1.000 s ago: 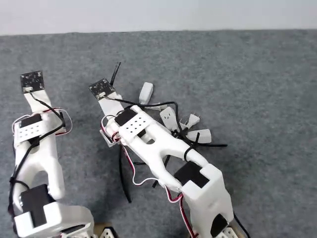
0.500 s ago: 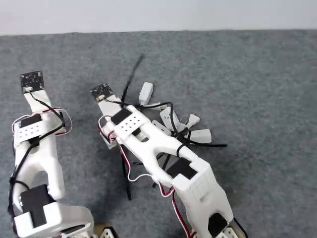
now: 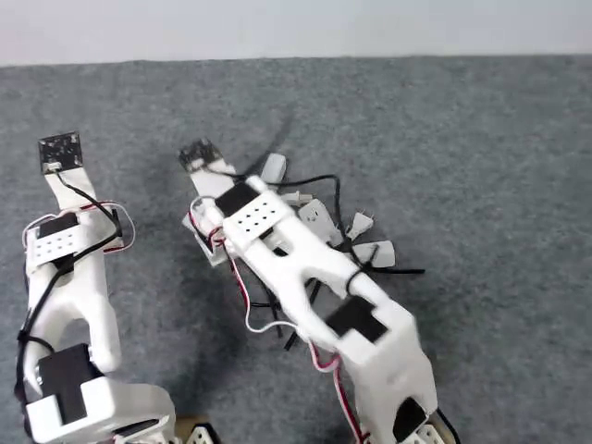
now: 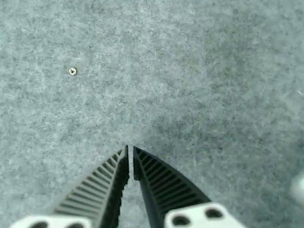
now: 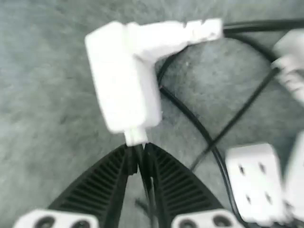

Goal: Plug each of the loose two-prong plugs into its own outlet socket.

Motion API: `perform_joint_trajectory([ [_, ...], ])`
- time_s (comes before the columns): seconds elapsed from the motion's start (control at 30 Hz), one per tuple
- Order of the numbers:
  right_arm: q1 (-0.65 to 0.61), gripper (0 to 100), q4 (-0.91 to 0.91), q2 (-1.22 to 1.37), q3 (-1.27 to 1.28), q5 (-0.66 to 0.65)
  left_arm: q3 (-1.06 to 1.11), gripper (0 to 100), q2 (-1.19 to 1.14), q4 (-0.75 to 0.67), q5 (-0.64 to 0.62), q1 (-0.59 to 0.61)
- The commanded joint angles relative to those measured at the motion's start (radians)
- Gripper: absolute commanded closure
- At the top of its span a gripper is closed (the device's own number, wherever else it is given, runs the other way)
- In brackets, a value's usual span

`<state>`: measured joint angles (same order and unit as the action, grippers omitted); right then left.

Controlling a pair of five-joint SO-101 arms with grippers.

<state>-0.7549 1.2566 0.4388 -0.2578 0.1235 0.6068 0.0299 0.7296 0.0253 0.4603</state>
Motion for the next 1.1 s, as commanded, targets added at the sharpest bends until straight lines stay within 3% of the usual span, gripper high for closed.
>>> perform_joint_trajectory([
  [0.0, 0.016, 99.0, 0.125, -0.248, -0.061, -0.044, -0.039, 98, 0.003, -0.043, -0.009, -0.002],
  [0.3, 0.249, 99.0, 0.386, -0.671, -0.049, -0.164, -0.036, 98, 0.003, -0.043, -0.009, -0.003],
  [0.57, 0.305, 98.0, 0.361, -0.779, 0.092, -0.183, -0.035, 98, 0.003, -0.041, -0.009, -0.008],
  [0.7, 0.387, 86.7, 0.36, -0.802, 0.094, -0.178, -0.027, 98, 0.006, -0.041, -0.009, -0.008],
  [0.87, 0.271, 76.2, 0.317, -0.803, 0.095, -0.178, -0.03, 98, 0.006, -0.043, -0.009, -0.011],
  [0.97, 0.199, 77.9, 0.217, -0.786, 0.097, -0.11, -0.03, 98, 0.006, -0.043, -0.009, -0.008],
  [1.07, 0.188, 86.2, 0.101, -0.737, 0.103, 0.006, -0.027, 98, 0.009, -0.043, -0.009, -0.006],
])
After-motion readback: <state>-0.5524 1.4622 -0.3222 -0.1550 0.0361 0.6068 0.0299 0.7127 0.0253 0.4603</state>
